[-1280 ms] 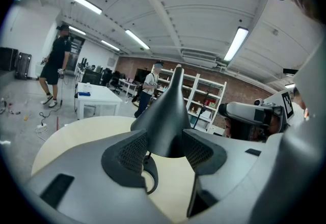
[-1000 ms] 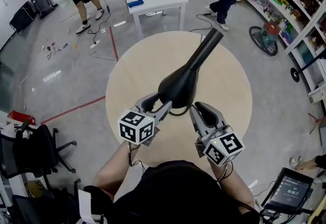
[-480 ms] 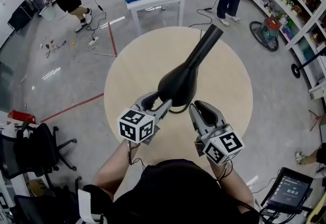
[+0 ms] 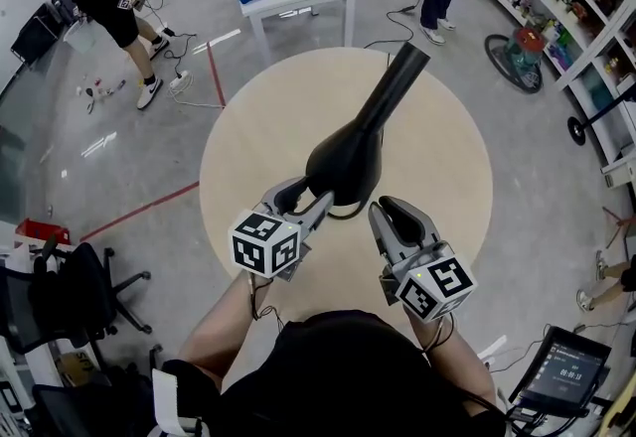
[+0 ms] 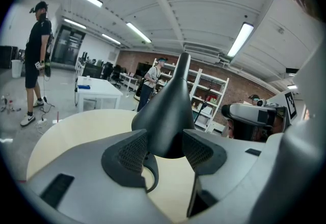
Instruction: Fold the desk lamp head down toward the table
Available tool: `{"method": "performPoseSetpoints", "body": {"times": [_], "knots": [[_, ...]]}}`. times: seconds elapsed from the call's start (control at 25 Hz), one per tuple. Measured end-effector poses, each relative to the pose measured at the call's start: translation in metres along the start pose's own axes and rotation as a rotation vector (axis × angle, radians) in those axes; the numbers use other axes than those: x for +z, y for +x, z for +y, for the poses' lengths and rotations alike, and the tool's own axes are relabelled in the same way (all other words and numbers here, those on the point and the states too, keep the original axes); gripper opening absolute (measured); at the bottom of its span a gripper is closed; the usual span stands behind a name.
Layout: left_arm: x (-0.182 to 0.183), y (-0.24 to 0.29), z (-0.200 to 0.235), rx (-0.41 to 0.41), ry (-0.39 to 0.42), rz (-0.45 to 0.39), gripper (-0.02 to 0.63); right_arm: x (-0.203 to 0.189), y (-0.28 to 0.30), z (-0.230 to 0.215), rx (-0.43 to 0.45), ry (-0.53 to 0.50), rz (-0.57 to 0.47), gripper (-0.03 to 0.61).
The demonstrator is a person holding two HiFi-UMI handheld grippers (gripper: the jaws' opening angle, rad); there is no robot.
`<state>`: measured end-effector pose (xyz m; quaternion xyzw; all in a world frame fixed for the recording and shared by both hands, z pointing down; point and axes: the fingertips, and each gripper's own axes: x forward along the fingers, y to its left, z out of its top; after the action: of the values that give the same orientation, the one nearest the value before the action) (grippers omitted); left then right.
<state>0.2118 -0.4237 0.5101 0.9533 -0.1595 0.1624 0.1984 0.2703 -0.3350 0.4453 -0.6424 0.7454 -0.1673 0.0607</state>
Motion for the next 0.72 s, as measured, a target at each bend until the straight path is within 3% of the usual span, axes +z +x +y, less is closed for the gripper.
{"method": "performPoseSetpoints", "body": {"times": [0.72], "knots": [[-0.008, 0.019, -0.001, -0.009, -0.011, 0.036, 0.218, -0.012, 0.002, -0.017, -0.010, 0.040, 0.025, 0.067]]}}
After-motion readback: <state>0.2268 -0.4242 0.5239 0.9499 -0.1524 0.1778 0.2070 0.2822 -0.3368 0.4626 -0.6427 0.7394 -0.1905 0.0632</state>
